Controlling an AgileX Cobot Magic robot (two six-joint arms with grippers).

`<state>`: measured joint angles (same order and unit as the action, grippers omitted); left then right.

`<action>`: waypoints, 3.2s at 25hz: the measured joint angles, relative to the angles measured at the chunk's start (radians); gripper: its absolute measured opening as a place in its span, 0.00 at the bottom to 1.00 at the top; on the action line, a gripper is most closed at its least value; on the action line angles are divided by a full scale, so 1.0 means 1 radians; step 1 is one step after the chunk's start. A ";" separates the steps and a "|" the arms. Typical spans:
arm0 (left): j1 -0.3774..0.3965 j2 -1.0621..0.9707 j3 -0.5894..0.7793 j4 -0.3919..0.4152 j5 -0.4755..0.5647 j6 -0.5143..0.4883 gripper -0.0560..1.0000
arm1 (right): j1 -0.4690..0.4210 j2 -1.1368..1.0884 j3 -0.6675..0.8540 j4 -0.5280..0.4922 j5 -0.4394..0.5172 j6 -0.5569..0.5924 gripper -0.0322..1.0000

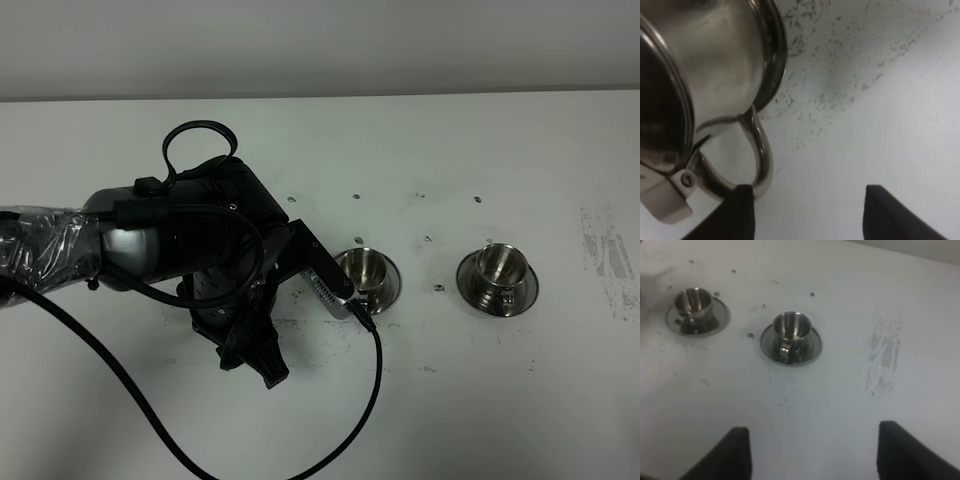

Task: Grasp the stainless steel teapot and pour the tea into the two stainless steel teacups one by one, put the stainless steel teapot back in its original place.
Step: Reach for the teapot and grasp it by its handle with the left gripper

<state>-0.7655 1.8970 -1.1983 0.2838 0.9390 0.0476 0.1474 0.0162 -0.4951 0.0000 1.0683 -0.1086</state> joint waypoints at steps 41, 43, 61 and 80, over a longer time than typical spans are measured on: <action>-0.001 0.018 0.013 0.110 0.047 -0.161 0.49 | 0.000 0.000 0.000 0.000 0.000 0.000 0.53; -0.001 0.018 0.013 0.076 0.049 -0.158 0.49 | 0.000 0.000 0.000 0.000 0.000 0.000 0.53; 0.074 -0.164 0.013 -0.004 0.093 -0.198 0.49 | 0.000 0.000 0.000 0.000 0.000 0.000 0.53; 0.210 -0.164 0.111 -0.148 -0.072 -0.010 0.49 | 0.000 0.000 0.000 0.000 0.000 0.000 0.53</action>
<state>-0.5559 1.7335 -1.0868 0.1358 0.8674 0.0378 0.1474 0.0162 -0.4951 0.0000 1.0683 -0.1086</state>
